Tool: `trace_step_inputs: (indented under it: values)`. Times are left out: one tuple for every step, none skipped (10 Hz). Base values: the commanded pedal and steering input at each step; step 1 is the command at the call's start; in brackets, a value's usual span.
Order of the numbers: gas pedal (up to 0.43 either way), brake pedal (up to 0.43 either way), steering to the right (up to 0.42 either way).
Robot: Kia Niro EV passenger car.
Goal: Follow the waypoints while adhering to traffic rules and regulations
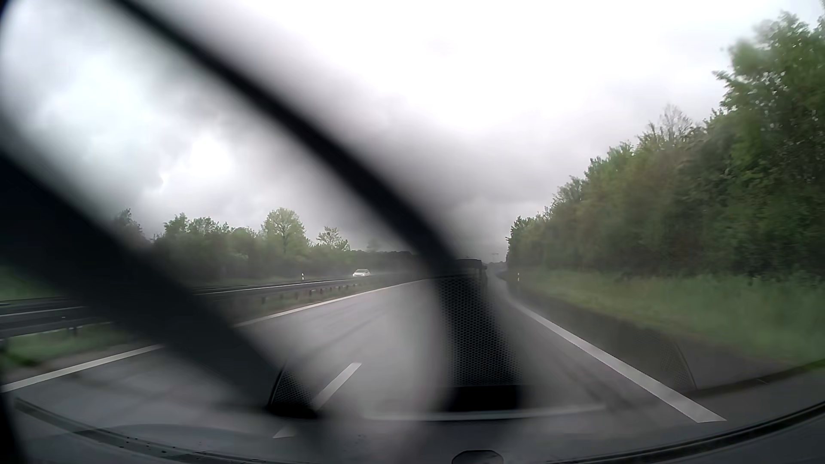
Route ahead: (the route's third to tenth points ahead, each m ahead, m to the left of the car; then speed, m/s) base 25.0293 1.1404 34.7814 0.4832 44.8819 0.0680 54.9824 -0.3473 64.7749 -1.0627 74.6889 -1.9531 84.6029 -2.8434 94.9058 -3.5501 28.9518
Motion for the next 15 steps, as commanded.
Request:
trace_step_inputs:
  values:
    - [0.358,0.0,0.002]
    - [0.37,0.0,0.002]
    - [0.39,0.0,0.002]
    - [0.398,0.0,0.002]
    - [0.398,0.0,0.002]
    - [0.409,0.0,0.003]
    - [0.409,0.0,0.003]
    - [0.409,0.0,0.004]
    - [0.409,0.0,0.004]
    - [0.409,0.0,0.005]
    - [0.409,0.0,0.006]
    - [0.409,0.0,0.006]
    - [0.409,0.0,0.007]
    - [0.409,0.0,0.008]
    - [0.409,0.0,0.008]
